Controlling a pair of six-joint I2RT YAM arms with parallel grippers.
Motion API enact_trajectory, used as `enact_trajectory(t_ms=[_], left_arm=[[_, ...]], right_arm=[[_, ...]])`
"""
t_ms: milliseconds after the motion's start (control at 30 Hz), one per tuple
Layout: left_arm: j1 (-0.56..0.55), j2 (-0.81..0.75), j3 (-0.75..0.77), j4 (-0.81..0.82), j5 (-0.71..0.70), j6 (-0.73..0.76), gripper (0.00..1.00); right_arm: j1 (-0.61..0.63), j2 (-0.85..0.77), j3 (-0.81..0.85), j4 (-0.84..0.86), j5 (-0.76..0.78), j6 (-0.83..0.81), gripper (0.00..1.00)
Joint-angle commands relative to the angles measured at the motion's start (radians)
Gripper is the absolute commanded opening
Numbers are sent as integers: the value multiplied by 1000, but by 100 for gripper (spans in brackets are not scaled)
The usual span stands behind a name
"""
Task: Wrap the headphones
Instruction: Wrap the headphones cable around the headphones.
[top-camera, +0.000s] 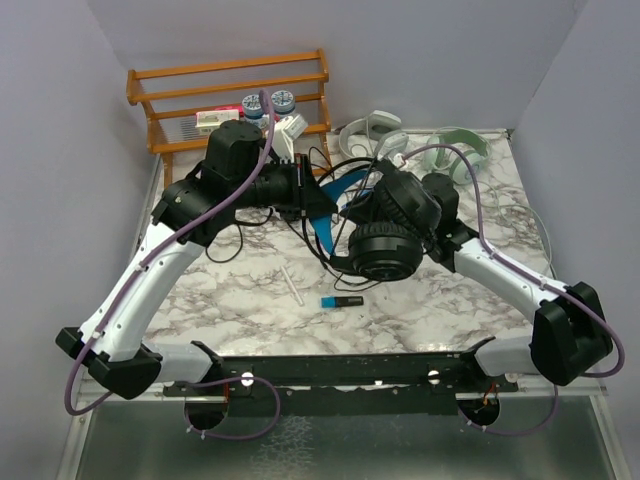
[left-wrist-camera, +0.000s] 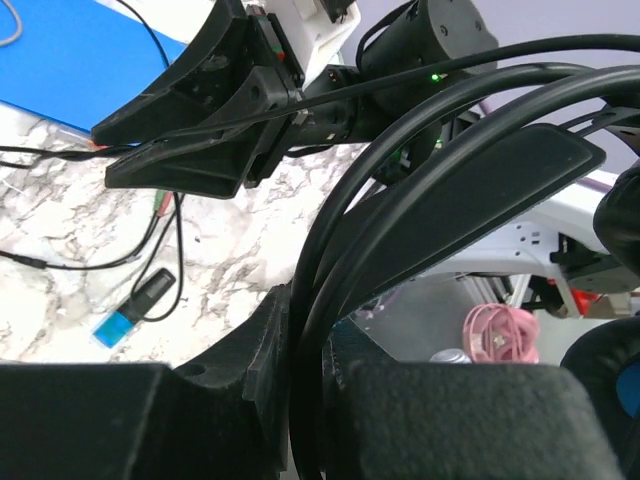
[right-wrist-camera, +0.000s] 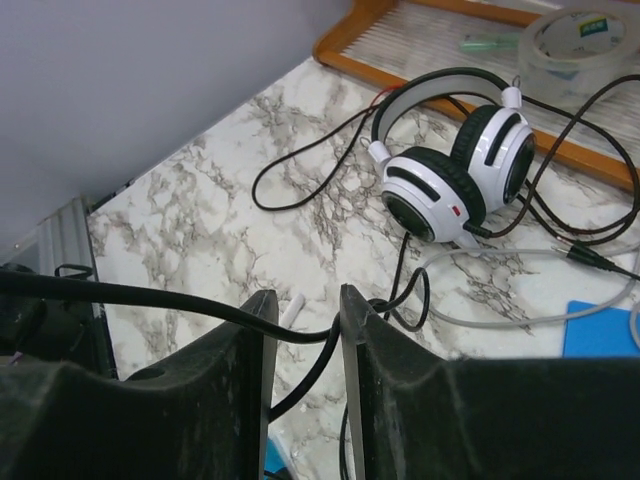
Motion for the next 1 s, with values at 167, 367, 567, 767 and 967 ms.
enact_trajectory(t_ms=[167, 367, 567, 767, 967], left_arm=[[0, 34, 167, 136, 17, -198, 0], [33, 82, 232, 138, -24, -236, 0], [142, 123, 254, 172, -33, -276, 0], [318, 149, 214, 259, -55, -345, 0], [329, 180, 247, 99, -128, -126, 0]], right_arm=[[-2, 39, -91, 113, -111, 41, 56], [-2, 10, -203, 153, -93, 79, 57], [1, -38, -308, 199, -125, 125, 26], [26, -123, -413, 178, -127, 142, 18], [25, -350, -417, -47, 102, 76, 52]])
